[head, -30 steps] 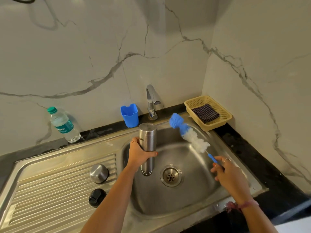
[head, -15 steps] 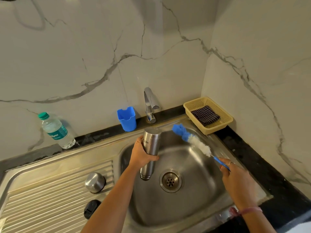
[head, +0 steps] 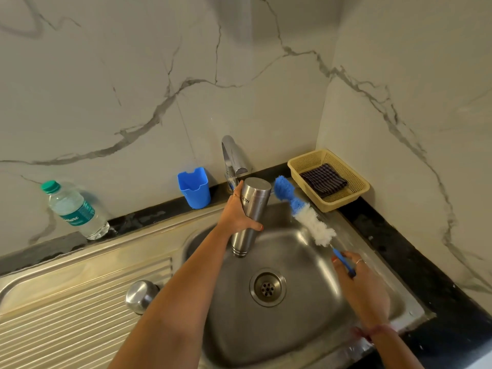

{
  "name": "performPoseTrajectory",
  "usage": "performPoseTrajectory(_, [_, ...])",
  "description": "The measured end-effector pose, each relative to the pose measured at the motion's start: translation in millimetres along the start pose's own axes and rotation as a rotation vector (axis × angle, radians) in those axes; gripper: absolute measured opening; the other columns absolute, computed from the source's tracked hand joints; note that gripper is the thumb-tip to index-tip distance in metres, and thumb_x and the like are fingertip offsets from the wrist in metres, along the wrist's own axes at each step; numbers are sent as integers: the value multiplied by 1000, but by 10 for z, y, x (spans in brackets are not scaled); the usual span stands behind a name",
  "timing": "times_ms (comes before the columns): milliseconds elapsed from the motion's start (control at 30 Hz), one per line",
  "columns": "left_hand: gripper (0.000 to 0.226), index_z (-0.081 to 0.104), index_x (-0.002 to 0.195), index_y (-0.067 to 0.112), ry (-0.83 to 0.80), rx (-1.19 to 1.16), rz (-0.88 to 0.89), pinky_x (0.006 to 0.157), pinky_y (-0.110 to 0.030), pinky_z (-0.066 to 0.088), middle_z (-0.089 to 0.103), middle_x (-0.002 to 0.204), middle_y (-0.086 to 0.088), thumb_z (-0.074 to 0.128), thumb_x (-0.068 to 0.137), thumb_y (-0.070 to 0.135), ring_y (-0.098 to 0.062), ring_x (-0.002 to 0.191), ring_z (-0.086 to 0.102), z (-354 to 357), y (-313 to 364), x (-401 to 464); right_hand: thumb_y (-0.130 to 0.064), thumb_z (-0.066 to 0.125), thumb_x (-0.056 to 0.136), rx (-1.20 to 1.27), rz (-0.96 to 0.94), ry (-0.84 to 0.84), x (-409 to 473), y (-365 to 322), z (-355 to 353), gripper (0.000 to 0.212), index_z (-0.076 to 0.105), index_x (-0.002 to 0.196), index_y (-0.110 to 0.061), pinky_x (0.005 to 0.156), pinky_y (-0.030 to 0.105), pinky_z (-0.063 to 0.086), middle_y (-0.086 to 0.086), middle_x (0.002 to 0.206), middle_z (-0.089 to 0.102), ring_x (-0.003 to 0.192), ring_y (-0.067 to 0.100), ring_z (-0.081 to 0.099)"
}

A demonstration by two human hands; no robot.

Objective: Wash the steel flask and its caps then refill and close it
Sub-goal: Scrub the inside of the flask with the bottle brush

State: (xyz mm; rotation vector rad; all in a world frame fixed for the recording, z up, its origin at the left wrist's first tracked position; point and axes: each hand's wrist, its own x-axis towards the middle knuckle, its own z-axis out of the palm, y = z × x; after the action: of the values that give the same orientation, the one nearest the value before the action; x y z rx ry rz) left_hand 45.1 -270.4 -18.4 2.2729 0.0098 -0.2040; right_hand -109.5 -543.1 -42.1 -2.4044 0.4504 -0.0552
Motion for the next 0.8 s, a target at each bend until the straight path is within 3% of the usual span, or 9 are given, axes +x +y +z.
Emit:
performPoseTrajectory(200, [155, -16, 156, 24, -18, 27, -28, 115, -49, 35, 30, 156, -5, 97, 50, 24, -27, 140, 36, -12, 3, 182, -59, 36, 91, 12, 37, -20, 118, 61, 41, 35, 54, 113, -38, 46, 24, 48, 3, 61, 60, 53, 15, 58])
performPoseTrajectory(367, [156, -21, 154, 28, -55, 75, -47, 113, -50, 36, 34, 151, -8, 97, 51, 26, -29, 136, 39, -48, -57, 276, -52, 39, 95, 5, 41, -63, 162, 68, 72, 31, 58, 112, -35, 45, 18, 38, 0, 63, 60, 51, 10, 55])
performPoseTrajectory(600, [150, -16, 155, 27, -67, 117, -51, 112, -48, 38, 35, 148, -12, 95, 56, 24, -31, 133, 41, -96, -114, 321, -54, 41, 92, 20, 88, -96, 183, 130, 140, 37, 62, 99, -24, 56, 25, 50, 2, 67, 62, 61, 14, 61])
performPoseTrajectory(800, [151, -24, 152, 31, -62, 87, -64, 113, -48, 36, 36, 147, -11, 94, 58, 24, -30, 133, 40, -102, -162, 330, -53, 42, 93, 14, 99, -93, 179, 146, 148, 38, 63, 99, -21, 56, 22, 46, 1, 66, 62, 61, 13, 61])
